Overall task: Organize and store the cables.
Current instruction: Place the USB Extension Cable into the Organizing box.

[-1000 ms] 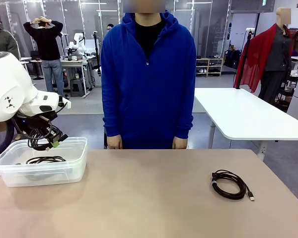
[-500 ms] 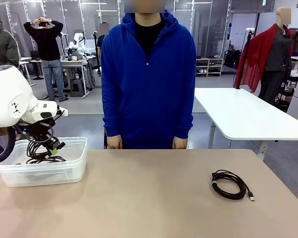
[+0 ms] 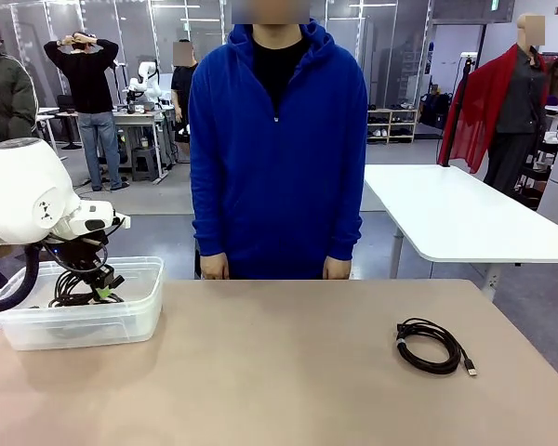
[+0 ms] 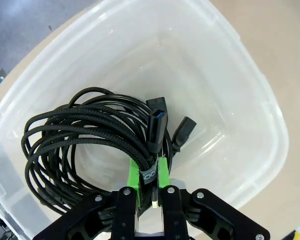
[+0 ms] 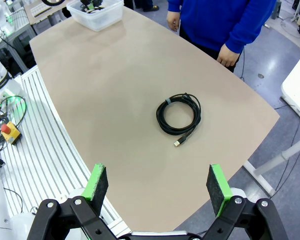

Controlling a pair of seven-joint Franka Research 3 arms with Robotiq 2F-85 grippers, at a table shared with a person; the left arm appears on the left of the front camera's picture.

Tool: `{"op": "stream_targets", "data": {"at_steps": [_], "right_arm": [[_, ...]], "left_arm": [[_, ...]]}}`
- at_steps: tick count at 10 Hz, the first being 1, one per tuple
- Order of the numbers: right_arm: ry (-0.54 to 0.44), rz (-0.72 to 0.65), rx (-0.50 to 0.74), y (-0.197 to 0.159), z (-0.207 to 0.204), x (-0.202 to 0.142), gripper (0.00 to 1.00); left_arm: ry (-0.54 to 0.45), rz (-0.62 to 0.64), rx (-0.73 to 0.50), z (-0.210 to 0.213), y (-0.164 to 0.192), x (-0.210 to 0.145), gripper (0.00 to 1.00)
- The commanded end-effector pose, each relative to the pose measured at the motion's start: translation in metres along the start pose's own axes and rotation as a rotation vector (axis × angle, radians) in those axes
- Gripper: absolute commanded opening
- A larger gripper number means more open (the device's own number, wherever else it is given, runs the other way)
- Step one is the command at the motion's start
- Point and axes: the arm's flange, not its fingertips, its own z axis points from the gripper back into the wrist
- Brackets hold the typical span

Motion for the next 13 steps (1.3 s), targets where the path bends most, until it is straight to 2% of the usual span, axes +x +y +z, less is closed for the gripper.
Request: {"op": "stream_targets", "data": {"at_steps": [1,4,5,13], "right_arm": [[0.001,0.000,-0.005,-0.001,-0.001,0.000,1.00],[0.001,0.000,-0.005,-0.001,-0.001,0.000,1.00],[0.001,0.000,-0.005,-0.001,-0.001,0.000,1.00],[0.001,0.000,-0.005,-0.001,-0.001,0.000,1.00]], "left_arm": [[0.032,0.033,-0.030,-0.005,0.005,0.010,0.16],[0.063,0.047,-0.057,-0.016,0.001,0.008,0.16],[0.048,0.040,-0.033,-0.015,0.000,0.007,0.19],[0.042,0.053,-0.026,-0.010,-0.001,0.002,0.19]]}}
